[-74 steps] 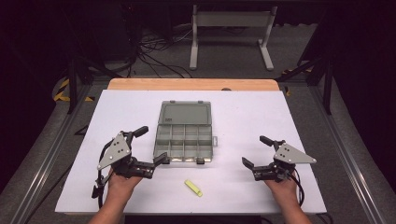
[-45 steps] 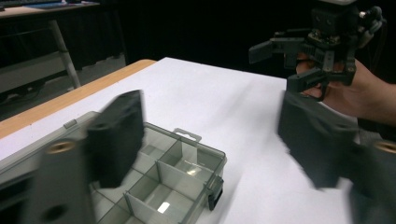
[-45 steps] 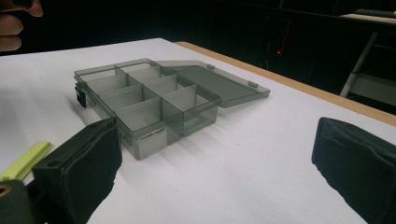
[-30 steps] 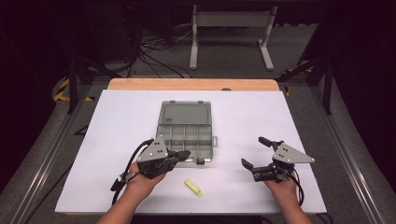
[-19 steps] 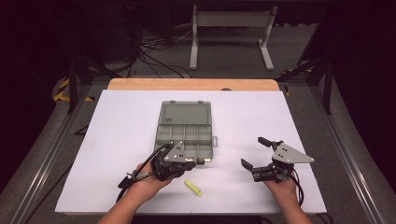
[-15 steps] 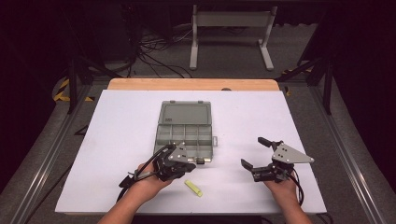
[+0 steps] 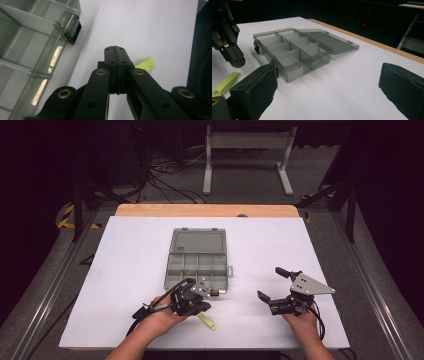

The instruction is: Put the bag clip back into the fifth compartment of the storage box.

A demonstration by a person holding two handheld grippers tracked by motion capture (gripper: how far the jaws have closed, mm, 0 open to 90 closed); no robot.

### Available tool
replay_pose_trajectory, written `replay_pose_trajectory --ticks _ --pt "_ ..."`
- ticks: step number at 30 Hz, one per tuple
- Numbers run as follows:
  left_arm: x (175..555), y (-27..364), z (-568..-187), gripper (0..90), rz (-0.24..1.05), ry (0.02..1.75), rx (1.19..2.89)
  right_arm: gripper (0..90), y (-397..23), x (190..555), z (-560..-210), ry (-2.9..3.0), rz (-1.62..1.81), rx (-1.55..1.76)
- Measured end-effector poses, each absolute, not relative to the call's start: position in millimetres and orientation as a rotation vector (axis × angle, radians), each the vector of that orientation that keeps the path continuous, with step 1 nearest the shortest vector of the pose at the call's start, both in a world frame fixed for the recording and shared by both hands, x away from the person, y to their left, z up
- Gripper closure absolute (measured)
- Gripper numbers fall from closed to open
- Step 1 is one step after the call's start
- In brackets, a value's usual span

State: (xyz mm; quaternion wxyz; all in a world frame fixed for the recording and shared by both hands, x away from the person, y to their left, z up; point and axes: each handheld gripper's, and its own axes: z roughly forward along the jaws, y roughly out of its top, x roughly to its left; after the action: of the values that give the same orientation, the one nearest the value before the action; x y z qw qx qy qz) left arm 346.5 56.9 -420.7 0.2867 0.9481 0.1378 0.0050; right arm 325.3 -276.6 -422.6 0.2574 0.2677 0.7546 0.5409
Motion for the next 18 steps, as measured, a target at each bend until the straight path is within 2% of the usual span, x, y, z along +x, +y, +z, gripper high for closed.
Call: replay_pose_trajectory --ticks 18 --pt "348.6 54.7 -430.3 89.8 -0.060 0.379 2.583 2.7 -275.9 325.5 -423.0 2.051 1.471 0.728"
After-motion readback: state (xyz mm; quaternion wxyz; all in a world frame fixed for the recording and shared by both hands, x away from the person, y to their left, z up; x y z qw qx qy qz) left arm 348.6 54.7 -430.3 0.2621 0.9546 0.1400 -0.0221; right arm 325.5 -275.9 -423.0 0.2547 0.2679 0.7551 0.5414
